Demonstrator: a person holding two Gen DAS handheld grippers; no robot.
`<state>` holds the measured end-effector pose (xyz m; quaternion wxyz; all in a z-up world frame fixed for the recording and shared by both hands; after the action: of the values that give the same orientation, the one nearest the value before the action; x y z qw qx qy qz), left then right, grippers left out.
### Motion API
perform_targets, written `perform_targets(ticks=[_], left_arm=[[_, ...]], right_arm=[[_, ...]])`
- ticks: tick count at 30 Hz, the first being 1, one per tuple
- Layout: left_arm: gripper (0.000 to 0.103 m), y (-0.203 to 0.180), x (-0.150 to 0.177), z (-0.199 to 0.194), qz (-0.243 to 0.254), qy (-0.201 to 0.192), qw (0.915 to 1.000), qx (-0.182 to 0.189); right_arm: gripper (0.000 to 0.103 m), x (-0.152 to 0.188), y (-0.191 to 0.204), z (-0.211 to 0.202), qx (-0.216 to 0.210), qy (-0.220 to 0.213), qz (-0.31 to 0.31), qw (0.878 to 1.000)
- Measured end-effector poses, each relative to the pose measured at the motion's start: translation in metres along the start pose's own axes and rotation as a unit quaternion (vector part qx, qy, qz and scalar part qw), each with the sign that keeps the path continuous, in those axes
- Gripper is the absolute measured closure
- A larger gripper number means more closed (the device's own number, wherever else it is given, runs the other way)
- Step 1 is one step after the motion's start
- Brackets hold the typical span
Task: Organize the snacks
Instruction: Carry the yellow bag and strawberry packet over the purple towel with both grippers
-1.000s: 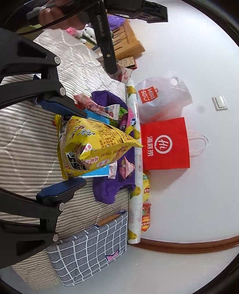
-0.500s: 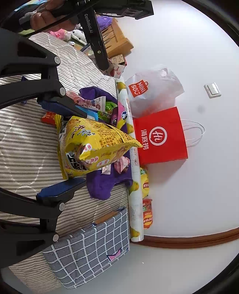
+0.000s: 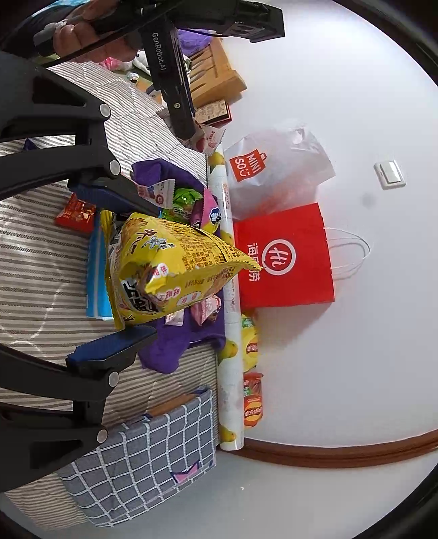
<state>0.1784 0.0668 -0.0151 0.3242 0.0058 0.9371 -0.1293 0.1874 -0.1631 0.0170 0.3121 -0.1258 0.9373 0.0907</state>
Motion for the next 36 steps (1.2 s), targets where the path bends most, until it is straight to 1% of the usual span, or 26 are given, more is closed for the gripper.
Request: perform_targets(ticks=[10, 20, 32, 36], left_arm=[[0.047, 0.008, -0.02, 0.003, -0.003, -0.007, 1.0, 0.001], [0.047, 0.016, -0.045, 0.013, -0.001, -0.011, 0.9999, 0.006], [0.047, 0.013, -0.079, 0.023, 0.01, -0.016, 0.9997, 0.016], [0.047, 0.013, -0.09, 0.028, 0.013, -0.017, 0.9997, 0.013]], right_arm=[[0.039, -0.019, 0.003, 0.009, -0.002, -0.005, -0.006, 1.0], [0.039, -0.041, 0.007, 0.021, 0.009, -0.01, -0.013, 1.0], [0.039, -0.064, 0.003, 0.038, 0.014, -0.013, -0.012, 1.0], [0.039, -0.074, 0.002, 0.047, 0.012, -0.013, -0.012, 1.0]])
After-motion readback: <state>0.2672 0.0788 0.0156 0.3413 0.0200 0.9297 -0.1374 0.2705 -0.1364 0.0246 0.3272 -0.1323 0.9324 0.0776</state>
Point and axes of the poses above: each gripper's, at about its wrist camera, not at the fingertips, and z roughly the way its jaws point, y to its left, x to its underside, the point moved 1 cm from there along z, roughly the way its jaws point, and after that the axes turned 8 degrees about y, right-handed, at the moved point
